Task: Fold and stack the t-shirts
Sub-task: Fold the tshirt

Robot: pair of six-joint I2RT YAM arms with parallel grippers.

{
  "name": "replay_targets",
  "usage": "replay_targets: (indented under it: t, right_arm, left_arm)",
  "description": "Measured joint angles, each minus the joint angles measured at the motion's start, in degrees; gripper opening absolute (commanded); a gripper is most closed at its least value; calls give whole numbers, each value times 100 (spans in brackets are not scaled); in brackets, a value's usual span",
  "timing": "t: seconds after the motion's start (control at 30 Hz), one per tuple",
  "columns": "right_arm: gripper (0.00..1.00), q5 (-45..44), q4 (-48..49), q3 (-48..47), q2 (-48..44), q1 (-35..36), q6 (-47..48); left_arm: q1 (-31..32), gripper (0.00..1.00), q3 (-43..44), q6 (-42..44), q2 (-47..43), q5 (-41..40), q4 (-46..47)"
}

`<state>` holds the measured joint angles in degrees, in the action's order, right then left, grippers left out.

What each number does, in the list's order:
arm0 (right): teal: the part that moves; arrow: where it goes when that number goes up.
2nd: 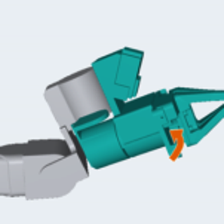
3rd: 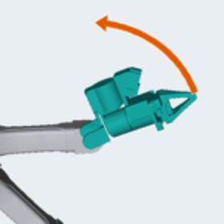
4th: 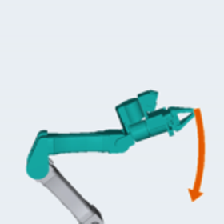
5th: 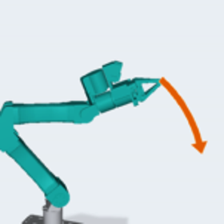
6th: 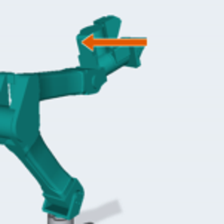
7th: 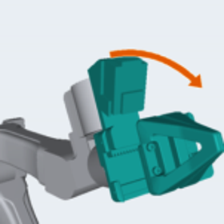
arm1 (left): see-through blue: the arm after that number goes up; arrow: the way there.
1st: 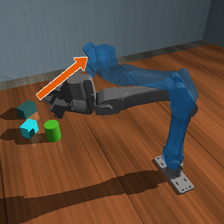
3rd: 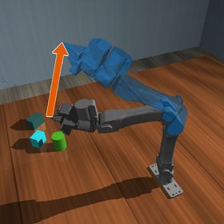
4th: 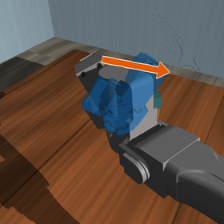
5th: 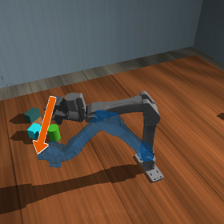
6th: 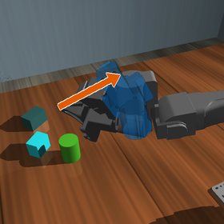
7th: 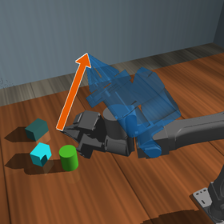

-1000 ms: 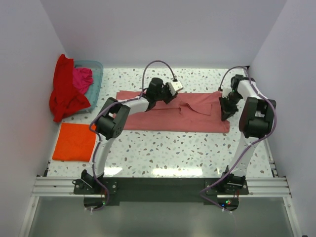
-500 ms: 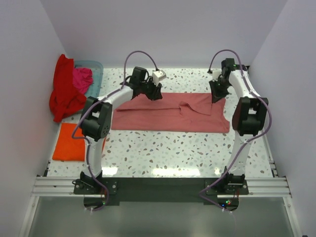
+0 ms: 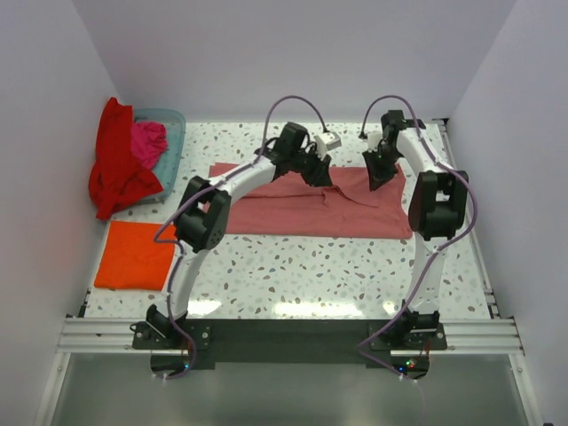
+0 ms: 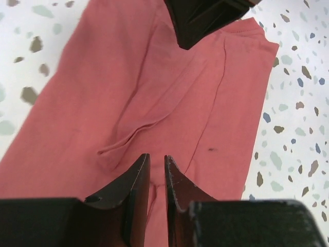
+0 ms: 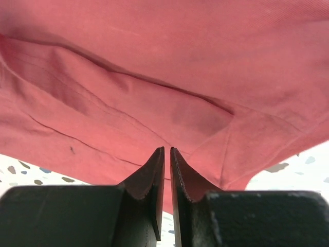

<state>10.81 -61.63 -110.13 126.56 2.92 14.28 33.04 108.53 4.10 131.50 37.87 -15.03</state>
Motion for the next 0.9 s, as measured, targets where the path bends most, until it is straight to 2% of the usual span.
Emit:
replay_targets:
  t: [0.17,0.27,0.57,0.9]
  right_arm:
    - [16,-33,-48,0,-24,-254,-109]
    - [26,-15,-61,48,-59,-468,-216]
    - [36,334,-170,409,-133,-752,-540]
    - [36,544,-87,409,133,-699,-761]
  left_arm:
    - [343,21,299,-61,501,-149,55]
    - [393,20,372,-31,693,-295,11]
    - [424,20,452,22,863,-706,-37]
    - [424,20,549,101,1029,-861,83]
